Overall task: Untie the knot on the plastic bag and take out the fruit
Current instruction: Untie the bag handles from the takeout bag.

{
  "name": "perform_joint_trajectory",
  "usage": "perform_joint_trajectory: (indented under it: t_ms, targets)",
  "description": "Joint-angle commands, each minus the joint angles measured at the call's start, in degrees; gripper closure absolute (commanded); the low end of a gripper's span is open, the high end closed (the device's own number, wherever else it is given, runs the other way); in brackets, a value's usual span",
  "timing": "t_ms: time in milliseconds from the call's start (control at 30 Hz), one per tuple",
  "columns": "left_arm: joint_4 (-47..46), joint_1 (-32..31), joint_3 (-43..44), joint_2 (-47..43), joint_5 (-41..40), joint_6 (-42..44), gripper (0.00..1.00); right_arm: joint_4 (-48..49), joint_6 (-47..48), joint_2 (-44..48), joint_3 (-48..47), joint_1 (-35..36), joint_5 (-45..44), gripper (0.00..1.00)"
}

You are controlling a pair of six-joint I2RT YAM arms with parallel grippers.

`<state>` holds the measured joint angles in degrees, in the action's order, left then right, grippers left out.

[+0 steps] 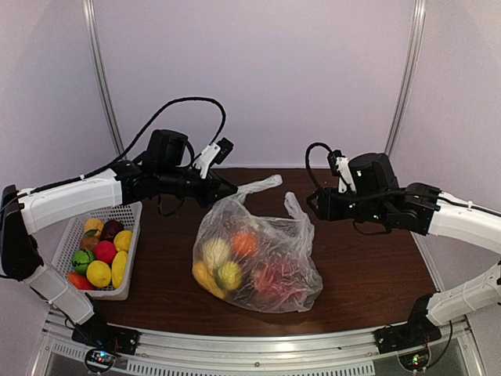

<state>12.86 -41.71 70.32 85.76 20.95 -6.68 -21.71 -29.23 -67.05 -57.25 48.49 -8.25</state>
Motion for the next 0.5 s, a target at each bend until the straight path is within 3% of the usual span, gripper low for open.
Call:
perform_joint_trajectory:
  t_ms: [0,367,467]
  targets:
    - [-2.7,0.2,-0.4,-1.2,1.8,-0.6,1.00,-6.0,4.5,-4.2,-6.5,-0.2,0.7,0.37]
    - [-2.3,0.2,-0.5,-1.3,1.8,-0.4,1.00,-4.0,5.6,-16.8,-13.2,-3.2,5.6,0.43]
    - [-2.2,0.2,-0.5,-1.3,1.7,-0.3,1.00,-3.1,6.0,-19.0,-14.2,-4.1,7.8,0.39]
